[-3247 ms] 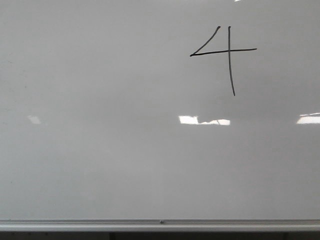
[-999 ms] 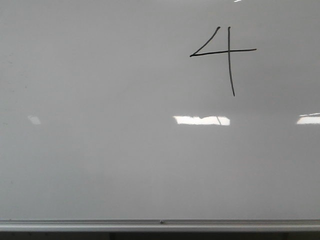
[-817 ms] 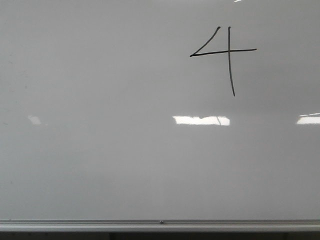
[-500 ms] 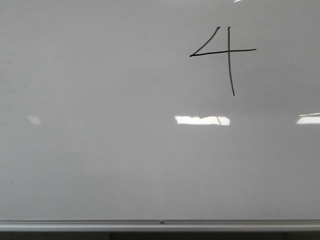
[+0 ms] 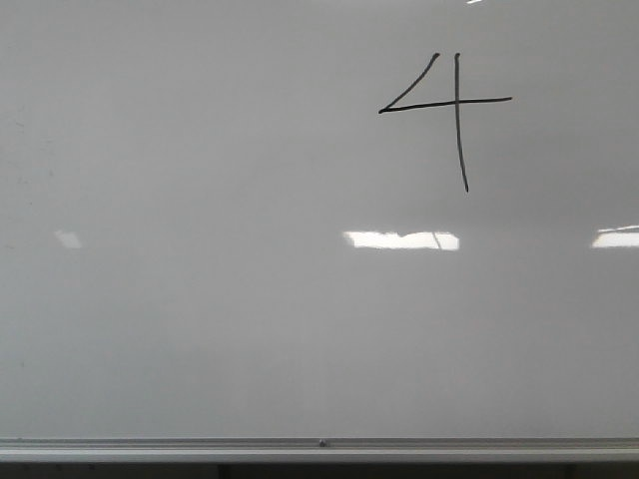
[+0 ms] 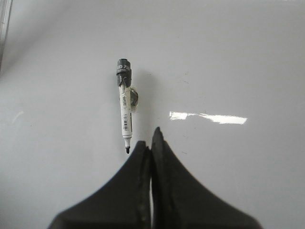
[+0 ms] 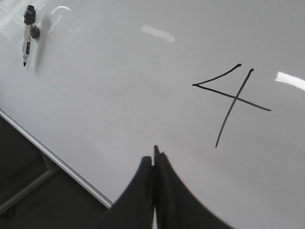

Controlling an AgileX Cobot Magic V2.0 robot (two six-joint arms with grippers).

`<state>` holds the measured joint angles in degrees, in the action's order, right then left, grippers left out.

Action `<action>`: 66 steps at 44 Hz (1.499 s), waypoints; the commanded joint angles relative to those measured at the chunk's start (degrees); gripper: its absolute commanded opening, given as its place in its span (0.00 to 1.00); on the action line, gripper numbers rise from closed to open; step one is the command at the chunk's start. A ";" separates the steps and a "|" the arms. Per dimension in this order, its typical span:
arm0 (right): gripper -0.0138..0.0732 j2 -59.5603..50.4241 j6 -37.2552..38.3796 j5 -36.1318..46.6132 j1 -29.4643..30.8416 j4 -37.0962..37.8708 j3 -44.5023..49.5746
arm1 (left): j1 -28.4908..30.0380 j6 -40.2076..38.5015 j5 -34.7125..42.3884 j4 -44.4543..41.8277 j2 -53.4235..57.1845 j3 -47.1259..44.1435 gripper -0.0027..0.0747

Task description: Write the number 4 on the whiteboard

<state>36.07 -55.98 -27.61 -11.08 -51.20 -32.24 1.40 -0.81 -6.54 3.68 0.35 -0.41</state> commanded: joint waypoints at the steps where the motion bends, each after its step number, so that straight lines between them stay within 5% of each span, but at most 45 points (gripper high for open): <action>1: 0.08 -0.08 0.00 2.45 0.24 -1.77 -1.61 | 0.04 -0.48 5.17 0.50 0.75 -0.28 0.01; 19: 0.08 -0.08 0.00 5.24 0.24 -1.70 -1.40 | 0.04 -0.48 5.17 0.50 0.75 -0.28 0.01; 28: 0.08 -4.27 1.72 8.56 0.24 4.04 3.96 | 0.04 -0.48 5.17 0.50 0.75 -0.28 0.01; 45: 0.08 -19.72 36.83 30.18 2.89 32.82 23.15 | 0.04 -0.48 5.17 0.50 0.75 -0.28 0.01; 52: 0.08 -24.95 51.44 31.67 8.29 43.81 29.24 | 0.04 -0.48 5.17 0.50 0.75 -0.28 0.01; 66: 0.08 -36.36 53.48 24.58 12.46 45.38 32.92 | 0.04 -0.48 5.17 0.50 0.75 -0.28 0.01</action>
<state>1.33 -2.74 -4.76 0.15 -6.71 1.48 1.40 -0.90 -6.17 3.68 0.35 -0.41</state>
